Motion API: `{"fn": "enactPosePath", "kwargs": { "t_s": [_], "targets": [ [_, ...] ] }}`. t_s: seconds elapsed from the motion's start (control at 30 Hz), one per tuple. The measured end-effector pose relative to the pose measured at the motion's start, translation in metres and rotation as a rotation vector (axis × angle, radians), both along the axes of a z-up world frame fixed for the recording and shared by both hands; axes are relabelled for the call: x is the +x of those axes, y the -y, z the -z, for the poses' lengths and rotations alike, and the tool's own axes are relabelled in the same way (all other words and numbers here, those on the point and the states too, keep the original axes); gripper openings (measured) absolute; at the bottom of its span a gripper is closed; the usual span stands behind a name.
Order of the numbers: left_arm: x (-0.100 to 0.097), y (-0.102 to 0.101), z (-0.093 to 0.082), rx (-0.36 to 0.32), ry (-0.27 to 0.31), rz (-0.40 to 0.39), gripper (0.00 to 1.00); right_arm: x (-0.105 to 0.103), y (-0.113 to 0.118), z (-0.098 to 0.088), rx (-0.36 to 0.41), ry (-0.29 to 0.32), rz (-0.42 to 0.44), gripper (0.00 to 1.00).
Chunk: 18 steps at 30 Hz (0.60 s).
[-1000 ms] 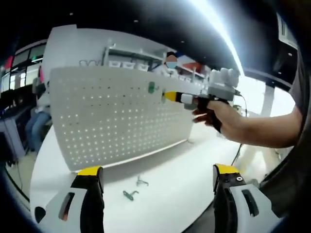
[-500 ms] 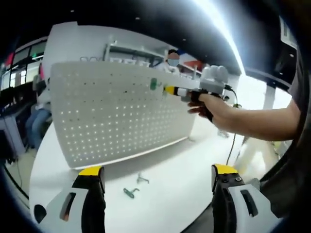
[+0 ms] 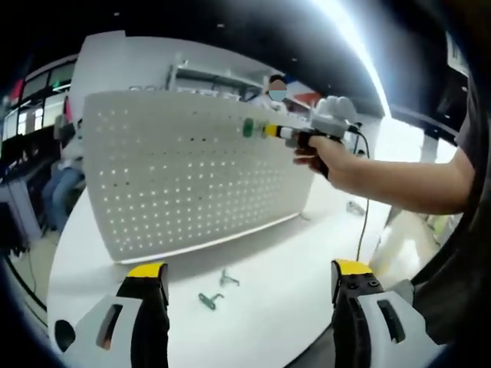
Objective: Insert the hook assembly into the mounting plate slot until the hook locks in place.
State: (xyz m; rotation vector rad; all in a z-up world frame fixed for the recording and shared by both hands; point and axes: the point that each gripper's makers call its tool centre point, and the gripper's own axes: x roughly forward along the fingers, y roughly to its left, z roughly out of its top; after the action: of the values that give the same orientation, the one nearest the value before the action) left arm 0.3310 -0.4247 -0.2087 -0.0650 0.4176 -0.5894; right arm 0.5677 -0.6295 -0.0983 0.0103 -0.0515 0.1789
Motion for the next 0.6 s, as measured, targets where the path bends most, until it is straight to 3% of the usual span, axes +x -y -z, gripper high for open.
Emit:
{"fn": "enactPosePath", "kwargs": {
  "t_s": [0.47, 0.6],
  "targets": [
    [0.0028, -0.0055, 0.0014, 0.001, -0.001, -0.026, 0.88, 0.0033, 0.0034, -0.0038, 0.0, 0.007, 0.028, 0.0],
    [0.0017, -0.0079, 0.0043, -0.002, -0.008, -0.034, 0.88, 0.0065, 0.0053, 0.0011, 0.024, -0.015, 0.026, 0.0]
  ]
}}
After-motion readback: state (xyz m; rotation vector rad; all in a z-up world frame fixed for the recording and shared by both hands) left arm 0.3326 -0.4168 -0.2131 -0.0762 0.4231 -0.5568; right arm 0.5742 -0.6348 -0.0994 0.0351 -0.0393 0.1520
